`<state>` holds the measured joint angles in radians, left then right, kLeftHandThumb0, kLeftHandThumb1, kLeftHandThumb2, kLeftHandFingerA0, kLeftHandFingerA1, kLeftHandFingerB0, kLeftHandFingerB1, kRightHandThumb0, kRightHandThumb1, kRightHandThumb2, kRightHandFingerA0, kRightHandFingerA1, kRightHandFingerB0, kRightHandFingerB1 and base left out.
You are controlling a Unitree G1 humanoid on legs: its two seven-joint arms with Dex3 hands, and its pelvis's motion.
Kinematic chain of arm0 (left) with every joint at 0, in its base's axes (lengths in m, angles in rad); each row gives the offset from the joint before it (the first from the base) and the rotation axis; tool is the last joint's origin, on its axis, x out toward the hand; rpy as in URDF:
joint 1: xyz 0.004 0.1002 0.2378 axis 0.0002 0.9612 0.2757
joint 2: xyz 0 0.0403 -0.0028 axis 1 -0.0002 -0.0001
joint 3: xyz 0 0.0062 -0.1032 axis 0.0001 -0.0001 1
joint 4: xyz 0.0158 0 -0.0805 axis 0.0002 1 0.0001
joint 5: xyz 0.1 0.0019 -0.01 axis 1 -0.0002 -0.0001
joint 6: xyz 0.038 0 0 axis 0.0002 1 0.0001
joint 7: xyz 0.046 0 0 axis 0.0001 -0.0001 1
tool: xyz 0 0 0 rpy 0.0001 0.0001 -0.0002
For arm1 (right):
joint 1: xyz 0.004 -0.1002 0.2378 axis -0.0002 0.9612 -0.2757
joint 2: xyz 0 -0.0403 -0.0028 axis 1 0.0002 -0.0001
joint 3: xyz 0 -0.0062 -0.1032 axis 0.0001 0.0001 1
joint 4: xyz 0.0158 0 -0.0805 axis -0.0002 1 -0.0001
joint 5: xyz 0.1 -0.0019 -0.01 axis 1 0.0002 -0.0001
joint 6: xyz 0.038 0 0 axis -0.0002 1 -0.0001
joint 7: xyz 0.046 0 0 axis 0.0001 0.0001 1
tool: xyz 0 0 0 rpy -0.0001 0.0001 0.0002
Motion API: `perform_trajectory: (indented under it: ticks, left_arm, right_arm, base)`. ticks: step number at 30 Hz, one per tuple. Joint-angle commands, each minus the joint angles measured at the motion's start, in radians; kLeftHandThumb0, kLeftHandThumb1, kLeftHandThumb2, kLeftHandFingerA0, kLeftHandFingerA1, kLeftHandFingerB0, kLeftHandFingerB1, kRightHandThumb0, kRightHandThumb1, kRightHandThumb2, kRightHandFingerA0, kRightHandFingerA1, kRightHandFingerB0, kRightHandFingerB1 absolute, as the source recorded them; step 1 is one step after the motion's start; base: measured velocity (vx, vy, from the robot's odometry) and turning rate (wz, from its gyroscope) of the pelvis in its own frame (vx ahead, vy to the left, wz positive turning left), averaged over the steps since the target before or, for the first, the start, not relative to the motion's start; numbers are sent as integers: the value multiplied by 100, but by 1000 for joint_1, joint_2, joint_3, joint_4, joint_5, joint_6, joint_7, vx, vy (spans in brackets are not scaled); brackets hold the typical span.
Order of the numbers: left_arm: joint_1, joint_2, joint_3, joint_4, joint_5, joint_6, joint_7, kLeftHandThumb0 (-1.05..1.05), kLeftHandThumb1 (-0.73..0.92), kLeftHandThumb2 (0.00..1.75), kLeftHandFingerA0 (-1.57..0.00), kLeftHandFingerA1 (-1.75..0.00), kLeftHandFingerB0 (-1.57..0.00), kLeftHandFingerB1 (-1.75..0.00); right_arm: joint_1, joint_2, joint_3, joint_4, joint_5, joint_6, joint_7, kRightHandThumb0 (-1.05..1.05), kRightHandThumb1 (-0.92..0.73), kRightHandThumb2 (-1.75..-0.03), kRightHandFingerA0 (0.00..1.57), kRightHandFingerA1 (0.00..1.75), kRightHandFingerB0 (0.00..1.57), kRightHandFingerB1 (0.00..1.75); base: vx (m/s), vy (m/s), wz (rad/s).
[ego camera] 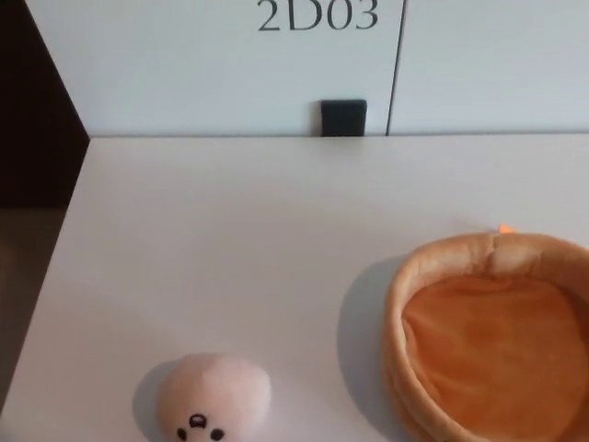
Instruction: The robot walks towards a table in front, picks a dumpling toy with left hand and puts it in an orange round plate
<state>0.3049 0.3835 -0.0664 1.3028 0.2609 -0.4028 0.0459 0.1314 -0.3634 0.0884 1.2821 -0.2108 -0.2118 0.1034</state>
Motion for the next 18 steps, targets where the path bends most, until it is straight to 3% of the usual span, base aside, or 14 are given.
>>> perform_trajectory:
  ticks: [1,3,4,10,11,13,14,16,17,18]
  left_arm:
    - [5,13,9,1,-12,-10,-9,-26,63,59,-66,-79,-27,-31]
    - [4,13,10,3,-11,-12,-9,-27,61,58,-66,-80,-28,-31]
    - [2,13,7,5,-7,-10,-5,-27,60,59,-66,-76,-29,-31]
    - [4,13,8,10,-7,-9,-3,-29,62,58,-65,-72,-30,-31]
    - [4,13,9,11,-10,-9,-7,-29,63,59,-65,-73,-29,-31]
    - [4,13,12,11,-12,-8,-13,-29,63,59,-65,-73,-29,-31]
    - [2,13,11,12,-10,-2,-12,-29,59,58,-65,-65,-28,-31]
    - [-2,13,9,15,-7,7,-11,-29,59,58,-65,-65,-28,-31]
    - [0,13,8,14,-5,2,-9,-22,43,92,-65,-79,-13,-49]
    - [4,13,7,12,-4,-4,-5,-22,43,92,-65,-79,-13,-49]
  right_arm:
    - [3,-7,3,-4,-4,7,12,-40,-73,-62,63,42,32,31]
    - [3,-7,3,-6,-2,7,16,-41,-74,-62,62,42,32,31]
    - [4,-8,4,-7,-3,5,17,-49,-63,-85,56,55,27,43]
    - [12,-7,11,2,-9,-7,4,-48,-63,-84,57,55,27,43]
    - [12,-7,11,2,-10,-8,3,-40,-73,-62,64,43,33,31]
    - [12,-7,12,3,-10,-11,2,-40,-73,-62,64,43,33,31]
    - [13,-7,10,1,-8,-10,1,-48,-62,-84,57,56,27,43]
    - [14,-6,8,-3,-4,-9,1,-48,-62,-84,57,56,27,43]
    - [14,-7,10,-1,-6,-10,2,-49,-63,-83,56,54,28,42]
    - [14,-8,12,1,-9,-12,2,-49,-63,-83,56,54,28,42]
  base:
    - [-77,107,-4]
    - [-74,147,-1]
    - [-62,185,38]
    - [-120,185,3]
    - [-181,26,0]
    - [-168,-31,2]
    - [-180,-80,1]
    - [-209,-114,-3]
    - [-241,-163,1]
    - [-260,-189,-2]
